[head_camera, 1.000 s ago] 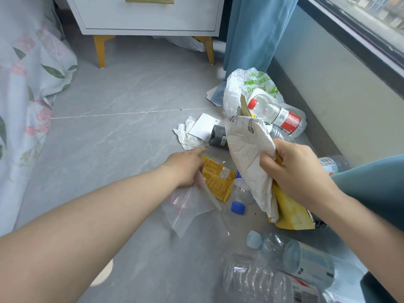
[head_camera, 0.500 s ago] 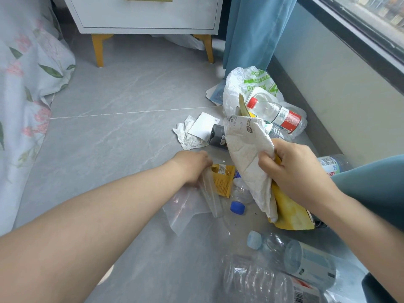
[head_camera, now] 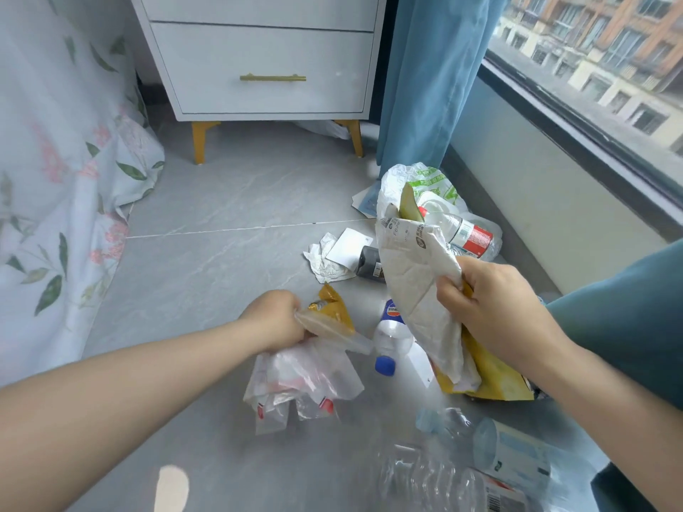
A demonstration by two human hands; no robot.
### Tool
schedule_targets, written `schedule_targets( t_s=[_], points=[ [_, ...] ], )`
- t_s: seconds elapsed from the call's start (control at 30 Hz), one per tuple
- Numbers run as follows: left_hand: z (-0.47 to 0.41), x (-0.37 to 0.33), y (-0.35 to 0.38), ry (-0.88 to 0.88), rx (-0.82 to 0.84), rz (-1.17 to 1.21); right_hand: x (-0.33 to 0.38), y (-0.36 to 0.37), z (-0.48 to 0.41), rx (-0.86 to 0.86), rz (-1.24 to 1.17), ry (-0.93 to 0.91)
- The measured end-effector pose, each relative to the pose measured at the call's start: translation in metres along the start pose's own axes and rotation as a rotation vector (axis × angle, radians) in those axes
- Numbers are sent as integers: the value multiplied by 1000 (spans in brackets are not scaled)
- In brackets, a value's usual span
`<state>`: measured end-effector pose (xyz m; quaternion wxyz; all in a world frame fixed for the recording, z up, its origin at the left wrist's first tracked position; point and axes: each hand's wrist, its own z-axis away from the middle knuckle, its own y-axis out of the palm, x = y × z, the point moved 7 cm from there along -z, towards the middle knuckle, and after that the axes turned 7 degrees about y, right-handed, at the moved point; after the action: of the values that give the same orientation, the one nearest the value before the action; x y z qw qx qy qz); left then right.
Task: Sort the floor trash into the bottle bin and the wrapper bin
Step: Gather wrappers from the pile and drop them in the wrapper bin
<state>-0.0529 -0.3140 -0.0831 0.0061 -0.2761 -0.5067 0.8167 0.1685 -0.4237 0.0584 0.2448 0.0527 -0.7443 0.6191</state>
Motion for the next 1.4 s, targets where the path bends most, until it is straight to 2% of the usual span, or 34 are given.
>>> schedule_targets(
  t_s=[0.13,0.4,0.63,0.87,1.13,1.23,1.4],
  points=[
    [28,-12,-43,-61,-67,129,23,-22,4,-6,15,-33],
    [41,-39,-149,-34,-269,302,69,-77,-30,-52,-43,6],
    [53,-81,-293,-87,-454,382,127,-182,-100,-103,-123,34],
    [121,-151,-456,-110,-509,321,200,-355,-133,-142,-185,101],
    [236,-283,-668,-35,-547,384,322,-618,-123,-245,-204,107],
    [281,-338,-757,33,-593,435,367,-721,-113,-335,-220,99],
    [350,-427,-877,241,-677,428,428,-870,-81,-543,-237,68]
  ],
)
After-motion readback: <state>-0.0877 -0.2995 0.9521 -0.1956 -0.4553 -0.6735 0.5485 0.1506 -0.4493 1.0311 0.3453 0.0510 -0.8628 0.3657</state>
